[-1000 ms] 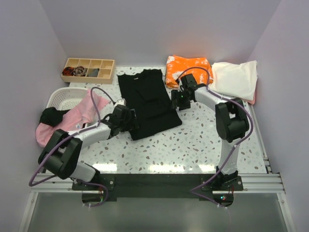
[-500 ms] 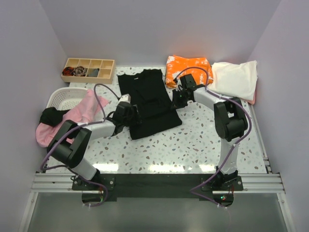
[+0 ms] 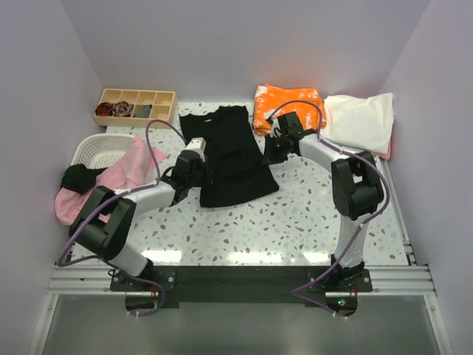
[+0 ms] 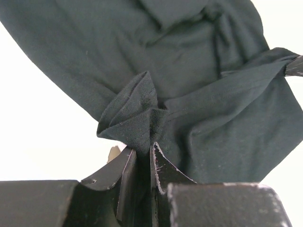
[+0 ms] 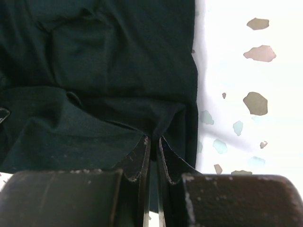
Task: Fold and stack the t-shirts
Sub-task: Fold the folded rectangular tshirt in 1/3 of the way
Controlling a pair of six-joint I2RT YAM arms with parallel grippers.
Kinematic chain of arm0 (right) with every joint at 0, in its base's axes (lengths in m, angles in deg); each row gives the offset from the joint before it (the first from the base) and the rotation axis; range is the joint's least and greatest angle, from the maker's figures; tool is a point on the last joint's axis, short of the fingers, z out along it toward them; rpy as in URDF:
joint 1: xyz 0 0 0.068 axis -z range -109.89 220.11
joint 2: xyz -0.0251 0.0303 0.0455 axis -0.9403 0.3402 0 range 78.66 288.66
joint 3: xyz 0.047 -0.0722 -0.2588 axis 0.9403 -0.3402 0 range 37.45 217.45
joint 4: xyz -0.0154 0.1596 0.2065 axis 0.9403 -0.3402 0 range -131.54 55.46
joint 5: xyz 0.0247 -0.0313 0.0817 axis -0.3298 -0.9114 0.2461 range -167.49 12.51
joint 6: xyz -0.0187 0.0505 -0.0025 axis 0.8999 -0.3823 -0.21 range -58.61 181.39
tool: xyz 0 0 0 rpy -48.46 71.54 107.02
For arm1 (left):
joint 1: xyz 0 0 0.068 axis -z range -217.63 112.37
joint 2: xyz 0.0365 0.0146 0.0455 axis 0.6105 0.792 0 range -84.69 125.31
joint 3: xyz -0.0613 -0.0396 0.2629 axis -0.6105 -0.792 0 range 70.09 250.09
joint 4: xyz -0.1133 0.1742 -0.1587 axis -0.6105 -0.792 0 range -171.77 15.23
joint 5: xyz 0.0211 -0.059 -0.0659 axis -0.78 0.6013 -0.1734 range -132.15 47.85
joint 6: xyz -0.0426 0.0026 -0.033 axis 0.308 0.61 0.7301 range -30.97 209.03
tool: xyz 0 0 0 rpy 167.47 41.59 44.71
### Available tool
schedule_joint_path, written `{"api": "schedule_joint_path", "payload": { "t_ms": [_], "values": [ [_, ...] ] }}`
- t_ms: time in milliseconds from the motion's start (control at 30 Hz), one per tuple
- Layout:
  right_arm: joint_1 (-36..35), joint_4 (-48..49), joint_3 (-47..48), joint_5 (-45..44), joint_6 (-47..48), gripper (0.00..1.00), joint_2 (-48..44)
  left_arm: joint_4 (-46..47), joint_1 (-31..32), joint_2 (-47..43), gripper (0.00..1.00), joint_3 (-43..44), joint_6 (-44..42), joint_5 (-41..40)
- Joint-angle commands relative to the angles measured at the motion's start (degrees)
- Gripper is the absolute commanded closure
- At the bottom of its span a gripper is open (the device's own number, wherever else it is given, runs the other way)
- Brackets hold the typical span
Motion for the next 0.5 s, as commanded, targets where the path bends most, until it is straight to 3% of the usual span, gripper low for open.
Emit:
{"api": "schedule_joint_path", "payload": {
  "t_ms": [0, 200, 467],
  "values": [
    [0.3, 1.0, 0.5, 0.2, 1.0, 0.95, -5.6, 2.1, -0.7, -3.8, 0.82, 2.4, -5.5, -0.6],
    [0.5, 0.4, 2.8, -0.9, 0.7, 0.93, -4.0, 4.3, -2.2, -4.1, 0.78, 0.9, -5.5, 0.5],
    [0.8, -1.4, 12.4, -1.8, -0.6, 0.86, 7.6, -1.1, -5.7, 6.3, 0.77, 4.1, -3.6, 2.9]
  ]
}}
